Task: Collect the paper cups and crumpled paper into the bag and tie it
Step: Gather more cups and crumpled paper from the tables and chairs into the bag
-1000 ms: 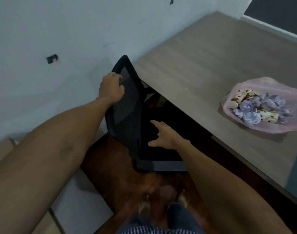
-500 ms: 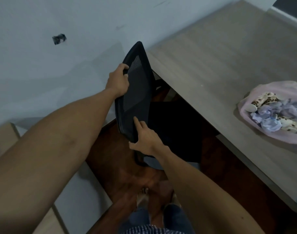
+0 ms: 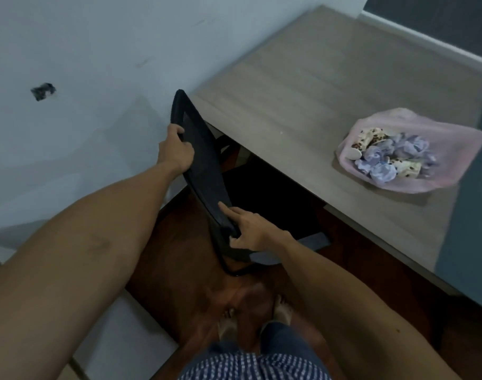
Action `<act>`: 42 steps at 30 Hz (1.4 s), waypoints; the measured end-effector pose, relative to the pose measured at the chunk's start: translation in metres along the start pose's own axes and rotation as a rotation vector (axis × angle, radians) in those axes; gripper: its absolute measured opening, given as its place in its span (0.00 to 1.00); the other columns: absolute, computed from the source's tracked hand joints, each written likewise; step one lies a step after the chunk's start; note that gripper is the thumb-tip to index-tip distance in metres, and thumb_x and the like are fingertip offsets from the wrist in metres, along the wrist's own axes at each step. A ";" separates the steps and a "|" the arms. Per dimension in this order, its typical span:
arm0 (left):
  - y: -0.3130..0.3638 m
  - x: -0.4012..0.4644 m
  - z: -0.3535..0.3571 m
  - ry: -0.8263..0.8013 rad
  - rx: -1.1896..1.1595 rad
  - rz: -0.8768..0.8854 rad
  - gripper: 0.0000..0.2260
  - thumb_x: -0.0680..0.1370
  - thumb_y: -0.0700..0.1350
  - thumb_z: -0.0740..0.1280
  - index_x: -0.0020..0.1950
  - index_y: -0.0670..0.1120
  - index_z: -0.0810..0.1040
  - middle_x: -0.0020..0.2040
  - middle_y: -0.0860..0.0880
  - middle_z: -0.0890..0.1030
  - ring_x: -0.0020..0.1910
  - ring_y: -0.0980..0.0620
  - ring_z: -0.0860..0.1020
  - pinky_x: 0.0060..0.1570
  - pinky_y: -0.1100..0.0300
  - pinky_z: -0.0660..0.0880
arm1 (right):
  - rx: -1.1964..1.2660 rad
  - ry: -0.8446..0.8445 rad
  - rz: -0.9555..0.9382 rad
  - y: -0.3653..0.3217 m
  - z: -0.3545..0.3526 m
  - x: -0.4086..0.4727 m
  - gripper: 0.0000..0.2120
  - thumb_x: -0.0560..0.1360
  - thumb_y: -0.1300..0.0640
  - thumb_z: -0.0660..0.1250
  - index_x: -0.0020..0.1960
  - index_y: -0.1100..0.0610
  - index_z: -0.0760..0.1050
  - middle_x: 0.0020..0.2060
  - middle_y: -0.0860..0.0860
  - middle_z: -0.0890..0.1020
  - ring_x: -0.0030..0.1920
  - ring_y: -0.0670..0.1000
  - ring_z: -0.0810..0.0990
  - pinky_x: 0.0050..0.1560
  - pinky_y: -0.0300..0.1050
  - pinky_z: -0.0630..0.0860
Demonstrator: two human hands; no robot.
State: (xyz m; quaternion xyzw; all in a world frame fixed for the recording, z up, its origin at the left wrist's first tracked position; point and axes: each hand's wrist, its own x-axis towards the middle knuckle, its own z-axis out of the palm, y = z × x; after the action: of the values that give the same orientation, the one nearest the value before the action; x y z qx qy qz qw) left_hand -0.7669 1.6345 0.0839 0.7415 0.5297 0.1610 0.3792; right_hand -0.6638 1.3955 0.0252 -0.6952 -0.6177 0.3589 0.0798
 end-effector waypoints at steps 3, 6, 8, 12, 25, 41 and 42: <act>0.019 -0.017 0.020 -0.026 -0.044 0.014 0.14 0.81 0.44 0.59 0.67 0.50 0.65 0.55 0.41 0.76 0.41 0.49 0.75 0.30 0.59 0.70 | -0.002 0.009 0.091 0.025 -0.011 -0.033 0.42 0.79 0.53 0.66 0.82 0.38 0.43 0.79 0.49 0.60 0.51 0.53 0.77 0.48 0.54 0.77; 0.043 -0.035 0.043 -0.030 -0.108 -0.014 0.14 0.82 0.43 0.61 0.67 0.47 0.65 0.57 0.41 0.72 0.45 0.44 0.76 0.20 0.59 0.72 | -0.004 0.078 0.165 0.054 -0.017 -0.061 0.41 0.75 0.53 0.67 0.81 0.36 0.48 0.67 0.52 0.70 0.53 0.56 0.78 0.51 0.59 0.79; 0.056 -0.044 0.058 -0.056 -0.158 -0.040 0.12 0.83 0.43 0.61 0.65 0.48 0.64 0.57 0.40 0.72 0.47 0.41 0.77 0.19 0.56 0.76 | -0.001 0.136 0.236 0.071 -0.024 -0.081 0.38 0.74 0.53 0.68 0.79 0.37 0.58 0.58 0.51 0.72 0.52 0.56 0.77 0.51 0.59 0.78; 0.082 -0.063 0.087 -0.059 -0.200 -0.101 0.09 0.83 0.45 0.60 0.59 0.51 0.61 0.53 0.41 0.72 0.43 0.39 0.80 0.28 0.43 0.82 | 0.069 0.272 0.443 0.099 -0.039 -0.119 0.19 0.73 0.56 0.70 0.62 0.44 0.78 0.53 0.49 0.75 0.52 0.55 0.78 0.51 0.59 0.78; 0.128 -0.093 0.167 -0.021 -0.113 -0.165 0.31 0.85 0.49 0.53 0.82 0.45 0.39 0.58 0.44 0.77 0.41 0.41 0.79 0.43 0.43 0.84 | 0.190 0.696 0.806 0.163 -0.054 -0.176 0.13 0.67 0.62 0.74 0.43 0.55 0.70 0.45 0.55 0.79 0.47 0.59 0.78 0.42 0.50 0.74; 0.167 -0.087 0.141 -0.263 0.790 0.253 0.13 0.79 0.48 0.66 0.55 0.40 0.80 0.47 0.44 0.82 0.43 0.42 0.80 0.44 0.54 0.78 | -0.122 0.505 0.915 0.167 -0.104 -0.194 0.07 0.76 0.63 0.67 0.51 0.55 0.72 0.54 0.56 0.79 0.51 0.58 0.79 0.49 0.51 0.78; 0.175 -0.090 0.145 -0.260 0.794 0.304 0.13 0.79 0.48 0.65 0.55 0.40 0.81 0.48 0.44 0.82 0.44 0.42 0.80 0.42 0.55 0.76 | -0.131 0.529 0.921 0.168 -0.113 -0.197 0.06 0.76 0.63 0.66 0.51 0.55 0.72 0.53 0.56 0.80 0.49 0.57 0.79 0.49 0.51 0.79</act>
State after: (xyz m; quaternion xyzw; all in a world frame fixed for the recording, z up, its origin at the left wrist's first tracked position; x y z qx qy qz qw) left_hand -0.5929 1.4697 0.1307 0.9131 0.3833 -0.0956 0.1005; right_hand -0.4579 1.2150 0.0933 -0.9645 -0.2286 0.1301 0.0234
